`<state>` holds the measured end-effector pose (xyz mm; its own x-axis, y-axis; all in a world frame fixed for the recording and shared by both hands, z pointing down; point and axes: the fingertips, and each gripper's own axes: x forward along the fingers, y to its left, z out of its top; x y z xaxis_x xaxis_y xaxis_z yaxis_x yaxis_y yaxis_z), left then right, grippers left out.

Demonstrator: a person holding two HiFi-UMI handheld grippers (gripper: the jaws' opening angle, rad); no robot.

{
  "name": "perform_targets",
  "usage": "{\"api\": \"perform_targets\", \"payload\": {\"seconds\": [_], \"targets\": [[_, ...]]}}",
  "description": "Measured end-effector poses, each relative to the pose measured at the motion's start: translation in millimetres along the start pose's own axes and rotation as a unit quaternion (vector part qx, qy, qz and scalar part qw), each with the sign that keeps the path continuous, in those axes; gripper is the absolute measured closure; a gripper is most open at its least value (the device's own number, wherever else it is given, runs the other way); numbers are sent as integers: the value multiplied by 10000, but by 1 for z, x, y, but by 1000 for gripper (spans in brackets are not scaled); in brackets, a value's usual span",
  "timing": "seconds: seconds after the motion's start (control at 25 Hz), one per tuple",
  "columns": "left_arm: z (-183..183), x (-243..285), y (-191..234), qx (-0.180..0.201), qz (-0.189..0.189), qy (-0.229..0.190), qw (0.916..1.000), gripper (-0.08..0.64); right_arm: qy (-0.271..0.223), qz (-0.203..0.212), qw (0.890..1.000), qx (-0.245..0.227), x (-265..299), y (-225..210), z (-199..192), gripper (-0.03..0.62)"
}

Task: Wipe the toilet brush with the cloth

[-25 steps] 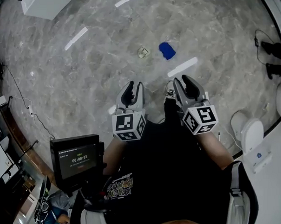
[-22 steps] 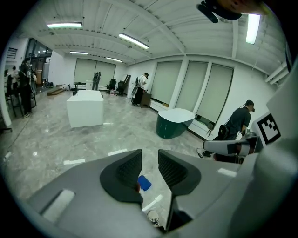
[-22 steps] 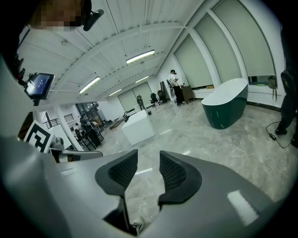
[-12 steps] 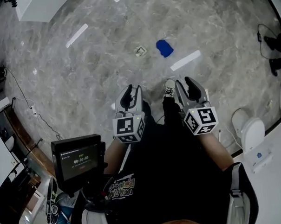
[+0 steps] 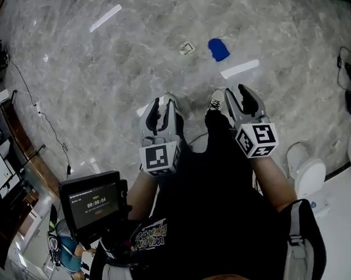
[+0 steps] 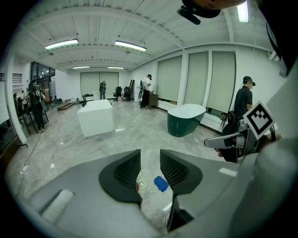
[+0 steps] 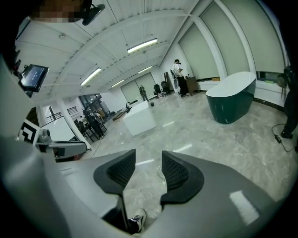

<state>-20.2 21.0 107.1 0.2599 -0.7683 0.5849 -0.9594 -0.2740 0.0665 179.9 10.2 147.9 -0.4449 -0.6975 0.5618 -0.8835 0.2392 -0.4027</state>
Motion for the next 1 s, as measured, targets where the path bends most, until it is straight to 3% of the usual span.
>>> {"api": "perform_targets", "payload": {"seconds": [0.28,0.44,0.68,0.88,1.0], "targets": [[-26,-19,-1,83,-354,99,9993,416,-171,-203,9977,-617,-22,22,8,407],[-25,-12,3,133,-526,-150,9984,414,-260,-581,9946,-825,-26,22,-4,403],[-60,46,48,-96,-306,-241,9992,399,244,-827,9941,-658,60,-11,-59,393],[-104,92,66,325,-98,-201,9992,377,407,-900,9925,-719,118,-42,-97,372],[-121,110,73,274,-48,-489,9984,374,372,-983,9907,-862,149,-53,-113,360]]}}
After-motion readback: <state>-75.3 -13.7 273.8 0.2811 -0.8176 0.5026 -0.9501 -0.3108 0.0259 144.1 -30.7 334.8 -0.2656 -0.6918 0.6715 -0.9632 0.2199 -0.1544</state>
